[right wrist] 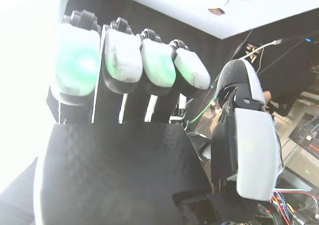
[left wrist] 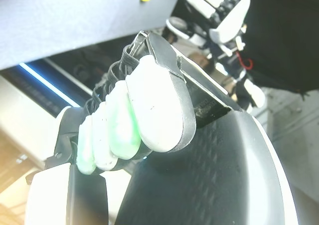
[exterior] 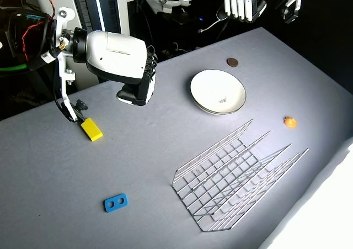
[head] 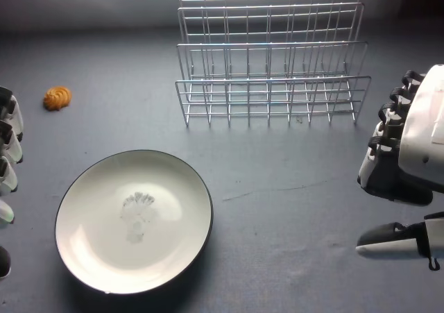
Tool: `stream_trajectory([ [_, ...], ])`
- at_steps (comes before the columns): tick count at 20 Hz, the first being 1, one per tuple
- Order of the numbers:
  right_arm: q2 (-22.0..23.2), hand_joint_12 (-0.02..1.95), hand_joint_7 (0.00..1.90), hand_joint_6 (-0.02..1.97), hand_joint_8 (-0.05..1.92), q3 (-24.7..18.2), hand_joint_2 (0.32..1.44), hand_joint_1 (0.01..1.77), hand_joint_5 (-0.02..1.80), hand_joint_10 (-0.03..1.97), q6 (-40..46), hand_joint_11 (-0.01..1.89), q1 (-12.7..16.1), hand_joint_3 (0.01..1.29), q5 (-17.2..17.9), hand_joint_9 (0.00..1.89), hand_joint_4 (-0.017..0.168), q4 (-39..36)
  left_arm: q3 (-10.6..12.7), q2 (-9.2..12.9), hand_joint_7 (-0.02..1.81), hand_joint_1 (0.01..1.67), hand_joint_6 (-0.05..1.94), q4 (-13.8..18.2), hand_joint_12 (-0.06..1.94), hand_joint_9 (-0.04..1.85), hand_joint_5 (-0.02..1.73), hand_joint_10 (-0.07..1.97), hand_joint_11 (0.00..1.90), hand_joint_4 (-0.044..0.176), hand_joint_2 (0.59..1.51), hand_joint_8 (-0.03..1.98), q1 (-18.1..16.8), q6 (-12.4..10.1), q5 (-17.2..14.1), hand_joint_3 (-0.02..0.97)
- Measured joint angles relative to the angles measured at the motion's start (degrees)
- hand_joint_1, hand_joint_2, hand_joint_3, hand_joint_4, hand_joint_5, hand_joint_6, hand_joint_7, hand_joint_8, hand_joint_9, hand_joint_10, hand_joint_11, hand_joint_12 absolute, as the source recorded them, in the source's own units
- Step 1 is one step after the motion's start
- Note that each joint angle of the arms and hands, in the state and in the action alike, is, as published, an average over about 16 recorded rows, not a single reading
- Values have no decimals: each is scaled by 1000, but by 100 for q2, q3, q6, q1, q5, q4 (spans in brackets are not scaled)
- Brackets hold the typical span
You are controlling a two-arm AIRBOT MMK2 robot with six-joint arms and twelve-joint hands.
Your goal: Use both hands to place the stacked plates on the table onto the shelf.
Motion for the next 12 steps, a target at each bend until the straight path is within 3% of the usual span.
stream_trajectory([
  [4, 0, 532, 401, 562, 537, 0, 1114, 147, 387, 547, -8, 474, 0, 37, -5, 408, 2, -2, 14, 0, 461, 103, 461, 0, 484, 526, 452, 464, 586, 5, 1058, 451, -3, -1, -12, 191],
  [8, 0, 393, 301, 422, 401, 0, 1054, 396, 292, 407, -25, 356, -5, 32, -4, 306, 2, -15, 31, -1, 346, 81, 339, -5, 356, 394, 339, 346, 438, 6, 1057, 330, 4, -2, -25, 176],
  [12, 0, 43, 55, 67, 50, 0, 1008, 651, 54, 52, -47, 85, -14, 20, 1, 53, 2, -28, 38, 4, 53, 17, 14, 26, 14, 79, 59, 20, 100, 8, 1047, 10, 19, -30, -42, 152],
])
